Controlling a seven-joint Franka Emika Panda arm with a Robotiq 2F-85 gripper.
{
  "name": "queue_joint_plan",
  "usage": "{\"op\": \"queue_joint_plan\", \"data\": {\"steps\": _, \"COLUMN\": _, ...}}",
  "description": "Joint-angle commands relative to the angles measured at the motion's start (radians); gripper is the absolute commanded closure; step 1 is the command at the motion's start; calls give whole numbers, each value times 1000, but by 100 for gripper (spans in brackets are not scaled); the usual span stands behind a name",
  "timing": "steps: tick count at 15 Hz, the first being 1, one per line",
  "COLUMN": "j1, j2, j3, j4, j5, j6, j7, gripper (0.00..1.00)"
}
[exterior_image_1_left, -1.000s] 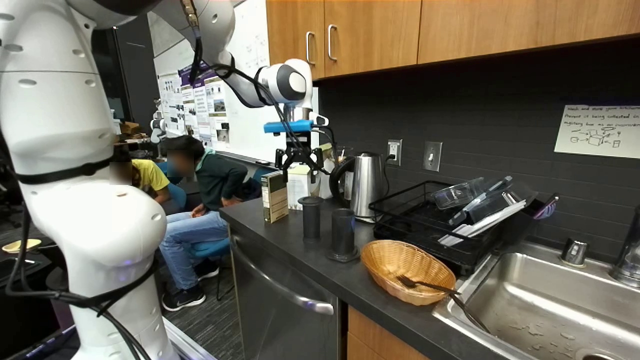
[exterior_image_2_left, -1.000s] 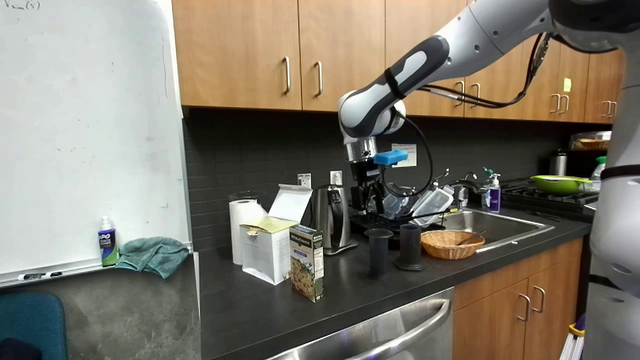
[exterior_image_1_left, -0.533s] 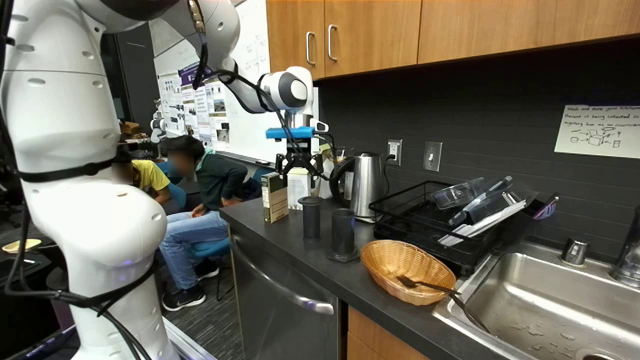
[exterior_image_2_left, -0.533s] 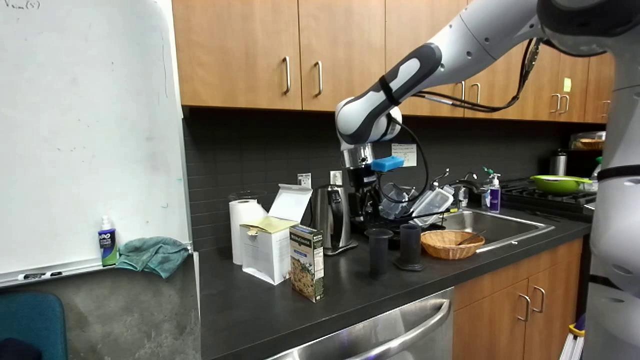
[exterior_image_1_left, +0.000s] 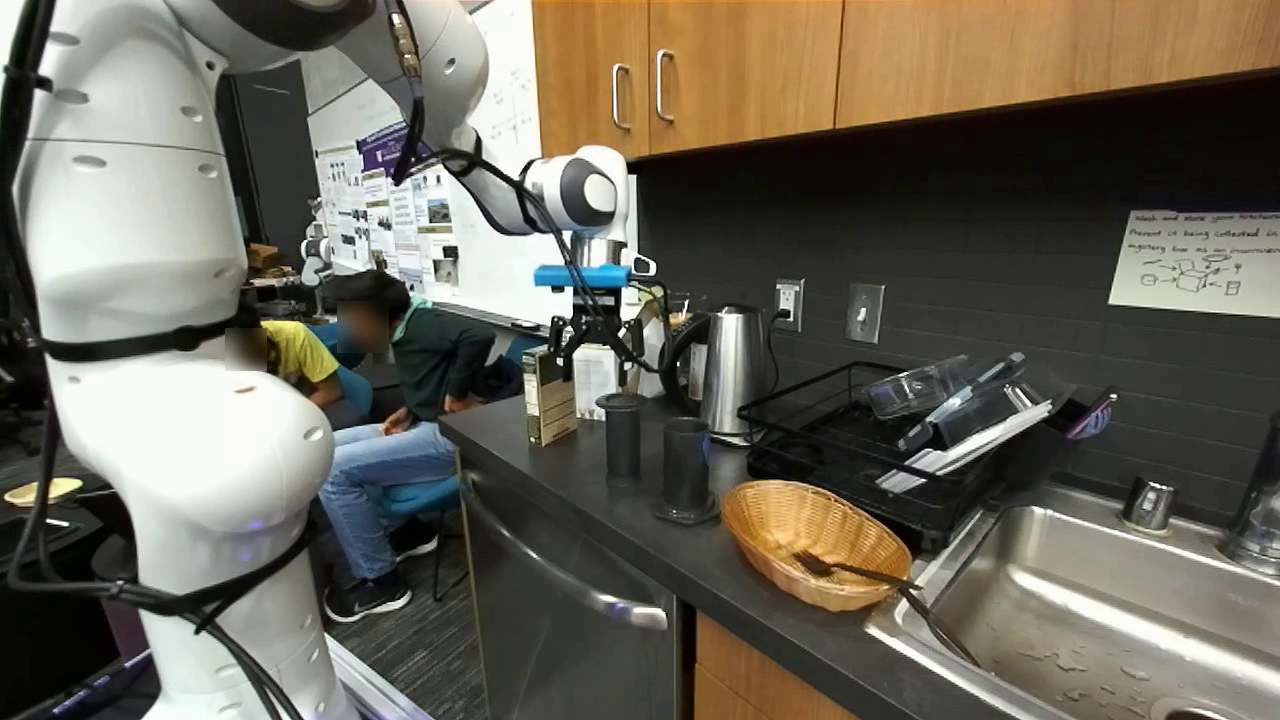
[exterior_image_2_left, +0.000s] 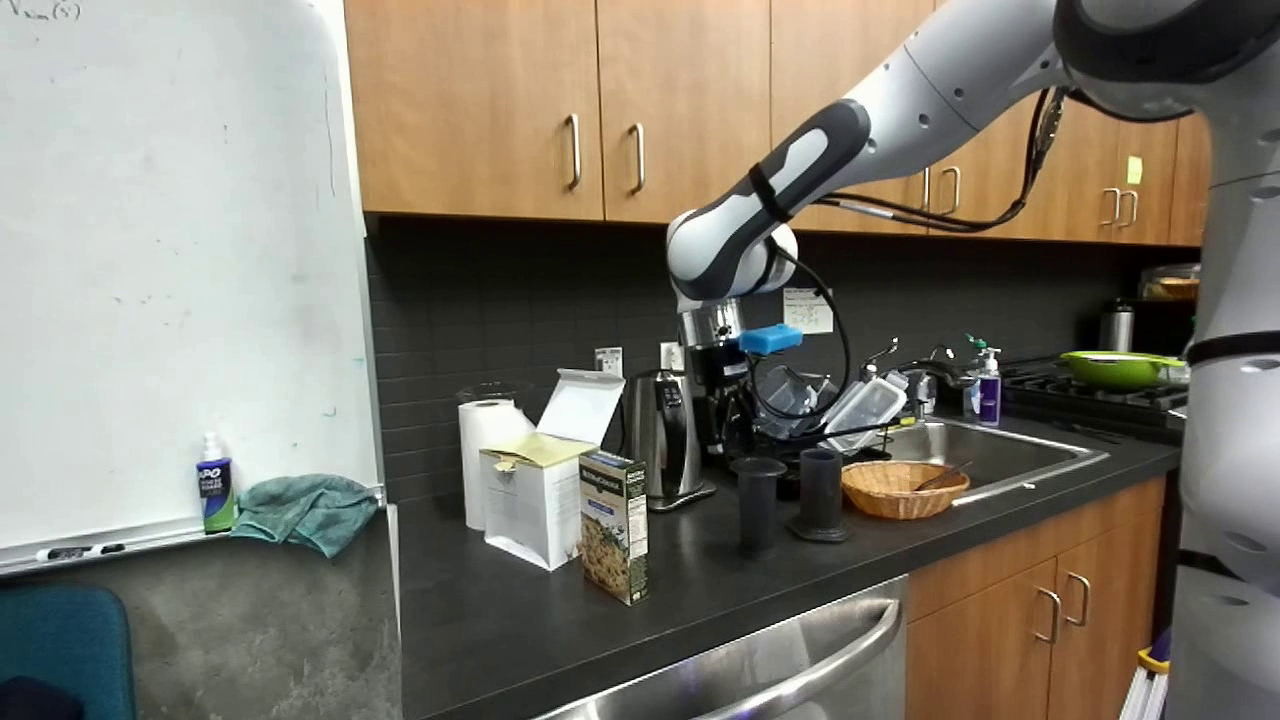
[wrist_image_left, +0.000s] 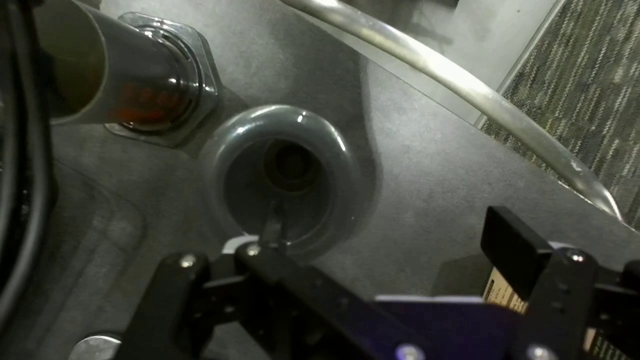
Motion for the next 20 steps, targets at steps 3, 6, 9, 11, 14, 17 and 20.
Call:
{"op": "queue_joint_plan", "data": {"steps": 3, "j1": -4, "j2": 34, "j3": 6, "j4": 28, "j5": 29, "j6": 2, "j7": -30, "gripper": 0}}
{"op": "queue_joint_plan", "data": {"steps": 6, "j1": -6, "j2": 37, "j3": 5, "j4": 21, "j5": 31, "j6": 3, "j7": -29, "gripper": 0}}
{"op": "queue_joint_plan", "data": {"steps": 9, "j1": -7, "j2": 37, "j3": 5, "j4": 18, "j5": 32, "j6": 0, "j7": -26, "gripper": 0}}
{"op": "queue_joint_plan", "data": {"steps": 11, "j1": -7, "j2": 32, "j3": 4, "j4": 11, "j5": 31, "j6": 1, "j7": -23, "gripper": 0}}
{"op": "queue_joint_plan", "data": {"steps": 14, "j1": -9, "j2": 17, "j3": 3, "j4": -2, "j5": 31, "j6": 1, "j7": -13, "gripper": 0}}
{"op": "queue_joint_plan", "data": {"steps": 17, "j1": -10, "j2": 3, "j3": 4, "j4": -6, "j5": 29, "j6": -9, "j7": -6, "gripper": 0}}
{"op": "queue_joint_plan", "data": {"steps": 20, "j1": -7, "j2": -12, "j3": 6, "j4": -1, "j5": 21, "j6": -19, "j7": -2, "gripper": 0}}
